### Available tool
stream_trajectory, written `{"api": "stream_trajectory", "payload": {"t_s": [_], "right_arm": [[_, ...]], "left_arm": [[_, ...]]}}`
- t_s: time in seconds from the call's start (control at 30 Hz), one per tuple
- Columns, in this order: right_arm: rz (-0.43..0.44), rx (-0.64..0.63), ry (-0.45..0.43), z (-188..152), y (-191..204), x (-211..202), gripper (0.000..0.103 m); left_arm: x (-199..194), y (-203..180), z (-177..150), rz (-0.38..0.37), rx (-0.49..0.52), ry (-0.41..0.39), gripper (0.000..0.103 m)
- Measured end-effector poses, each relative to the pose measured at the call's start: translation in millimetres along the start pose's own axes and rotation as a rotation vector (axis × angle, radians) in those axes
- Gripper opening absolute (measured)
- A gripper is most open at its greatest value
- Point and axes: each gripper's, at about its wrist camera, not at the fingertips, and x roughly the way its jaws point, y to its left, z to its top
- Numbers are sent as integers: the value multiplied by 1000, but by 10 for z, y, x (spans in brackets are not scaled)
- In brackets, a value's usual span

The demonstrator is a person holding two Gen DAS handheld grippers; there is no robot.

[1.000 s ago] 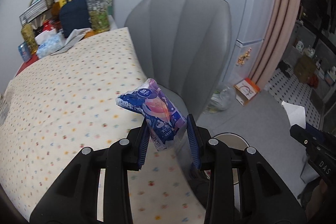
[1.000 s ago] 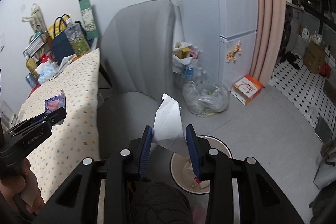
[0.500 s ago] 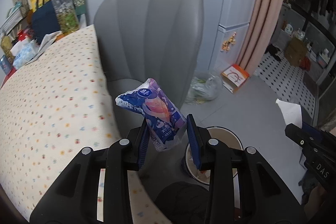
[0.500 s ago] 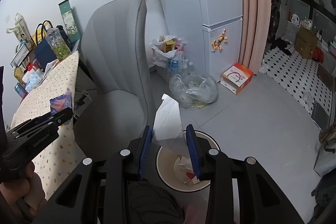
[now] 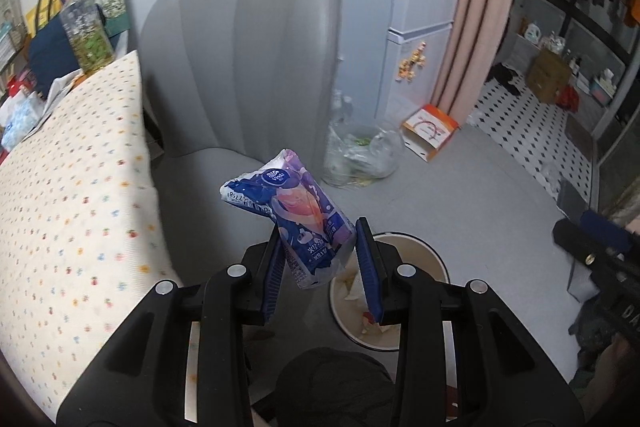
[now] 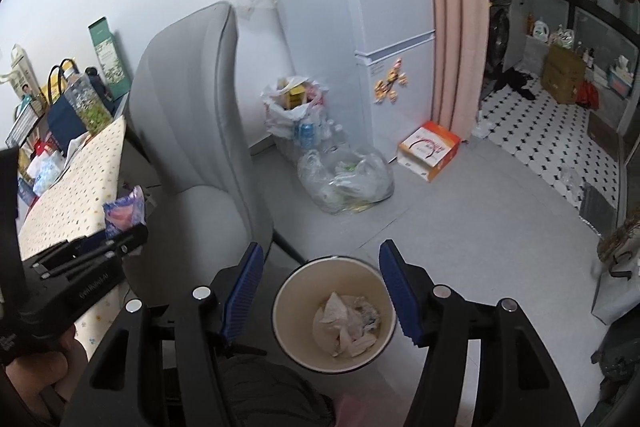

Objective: Collect trash

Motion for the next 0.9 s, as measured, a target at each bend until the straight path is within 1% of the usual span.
{"api": "stream_trajectory", "payload": {"t_s": [0.27, 0.33, 0.37, 0.43, 0.5, 0.6, 0.7, 0.8, 0.9], "right_arm": [[-83, 38, -30, 16, -368, -204, 63], [-101, 44, -33, 7, -442, -240, 63], [-105, 47, -32, 5, -469, -243, 63], [-113, 61, -32, -4, -537, -250, 63], [-111, 71, -30, -9, -561, -247, 63], [-98, 70, -31, -27, -538, -244, 63], [-83, 58, -33, -29, -476, -246, 63], [-71, 45, -40, -30, -403, -269, 67], [-63, 26, -57, -31, -277, -336, 74]], "left_arm": [[73, -423, 33, -74, 56, 15, 35], [84, -545, 42, -110, 72, 24, 40], [82, -587, 43, -119, 80, 23, 45], [45, -667, 41, -105, 102, 8, 80], [-20, -667, 42, -93, 108, -18, 92], [-55, -579, 60, -73, 95, -16, 94], [-102, -452, 63, -52, 62, -23, 96], [-174, -319, 57, -27, 40, -36, 97], [-252, -207, 43, -15, 23, -46, 97]]}}
